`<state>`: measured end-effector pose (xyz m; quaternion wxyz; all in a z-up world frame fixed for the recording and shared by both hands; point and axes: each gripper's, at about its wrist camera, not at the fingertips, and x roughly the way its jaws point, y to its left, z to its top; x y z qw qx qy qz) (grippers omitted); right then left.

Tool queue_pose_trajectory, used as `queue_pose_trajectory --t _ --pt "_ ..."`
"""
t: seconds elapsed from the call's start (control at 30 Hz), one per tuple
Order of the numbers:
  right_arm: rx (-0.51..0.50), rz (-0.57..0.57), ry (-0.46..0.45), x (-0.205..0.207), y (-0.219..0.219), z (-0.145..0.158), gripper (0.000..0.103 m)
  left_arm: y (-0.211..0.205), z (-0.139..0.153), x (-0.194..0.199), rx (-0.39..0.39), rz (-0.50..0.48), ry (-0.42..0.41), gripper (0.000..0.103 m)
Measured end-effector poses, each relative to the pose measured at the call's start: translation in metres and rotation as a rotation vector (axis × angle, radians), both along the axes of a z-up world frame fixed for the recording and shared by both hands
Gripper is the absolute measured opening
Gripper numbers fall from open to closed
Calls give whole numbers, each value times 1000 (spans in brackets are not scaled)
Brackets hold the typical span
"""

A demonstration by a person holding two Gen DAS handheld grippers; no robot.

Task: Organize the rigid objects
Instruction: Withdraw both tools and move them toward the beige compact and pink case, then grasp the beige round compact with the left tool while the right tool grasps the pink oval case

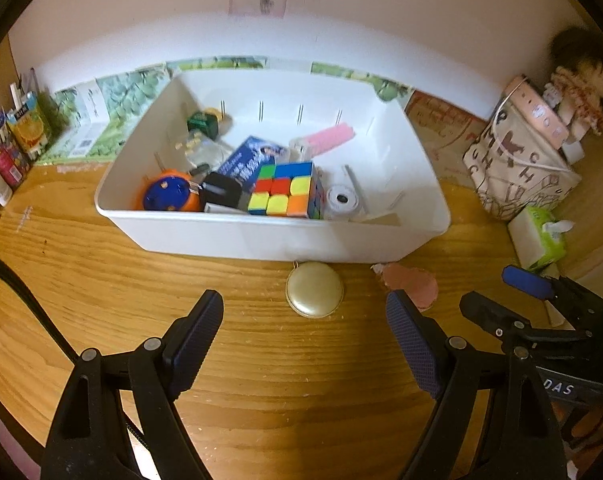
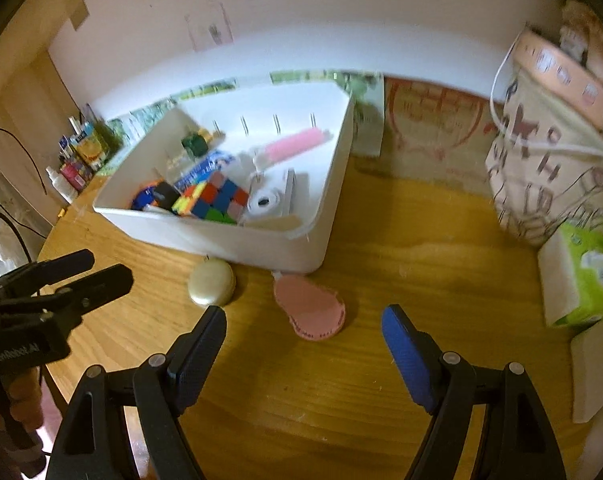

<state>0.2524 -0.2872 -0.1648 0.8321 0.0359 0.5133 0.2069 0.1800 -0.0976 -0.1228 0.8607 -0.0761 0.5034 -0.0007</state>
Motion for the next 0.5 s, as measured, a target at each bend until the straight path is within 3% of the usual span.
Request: queue_pose_trajectory --t 0.5 --pt "-15 -59 226 26 3 -57 81 -8 -60 34 -10 -24 107 86"
